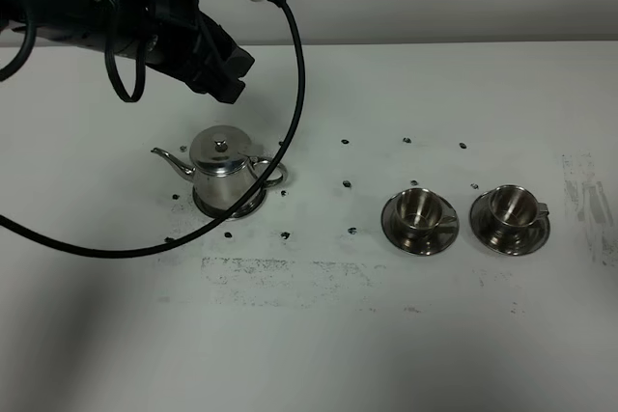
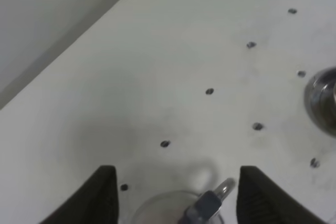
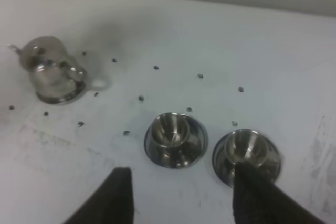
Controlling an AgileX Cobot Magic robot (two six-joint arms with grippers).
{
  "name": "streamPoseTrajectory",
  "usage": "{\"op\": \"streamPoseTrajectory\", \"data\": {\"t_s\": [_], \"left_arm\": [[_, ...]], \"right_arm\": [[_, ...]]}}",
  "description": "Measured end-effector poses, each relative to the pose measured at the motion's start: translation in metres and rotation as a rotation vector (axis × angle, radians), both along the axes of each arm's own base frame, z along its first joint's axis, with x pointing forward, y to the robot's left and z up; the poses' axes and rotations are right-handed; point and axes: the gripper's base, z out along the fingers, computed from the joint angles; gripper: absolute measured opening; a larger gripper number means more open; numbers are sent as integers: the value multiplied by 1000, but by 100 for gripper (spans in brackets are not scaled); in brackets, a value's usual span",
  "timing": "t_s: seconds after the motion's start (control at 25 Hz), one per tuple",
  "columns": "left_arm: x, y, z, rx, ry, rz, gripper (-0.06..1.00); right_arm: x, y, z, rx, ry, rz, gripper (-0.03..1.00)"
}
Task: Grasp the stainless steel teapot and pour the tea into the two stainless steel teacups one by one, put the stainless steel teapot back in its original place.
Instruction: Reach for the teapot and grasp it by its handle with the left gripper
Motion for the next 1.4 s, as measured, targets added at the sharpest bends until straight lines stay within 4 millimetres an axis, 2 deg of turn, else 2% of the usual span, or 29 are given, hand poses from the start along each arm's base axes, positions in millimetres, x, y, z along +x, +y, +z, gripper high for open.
{"op": "streamPoseTrajectory", "data": {"t_s": [0.16, 0.28, 0.56, 0.72, 0.84, 1.4], "left_arm": [[2, 1, -2, 45, -13, -10, 43], [9, -4, -5, 64, 3, -28, 41], [26, -28, -7, 126, -2, -100, 41], [30, -45, -12, 178, -28, -147, 41], [30, -55, -17, 214, -35, -177, 41], [29, -59, -23, 278, -43, -229, 41]], "right_arm": [[-41, -3, -10, -22, -43, -41, 43], [-61, -7, -17, -36, -51, -97, 43], [-88, -15, -39, -114, -94, -171, 43], [-96, -16, -59, -124, -93, -175, 43], [-92, -16, -74, -132, -29, -170, 43], [-91, -16, -76, -118, -20, -172, 42]]}}
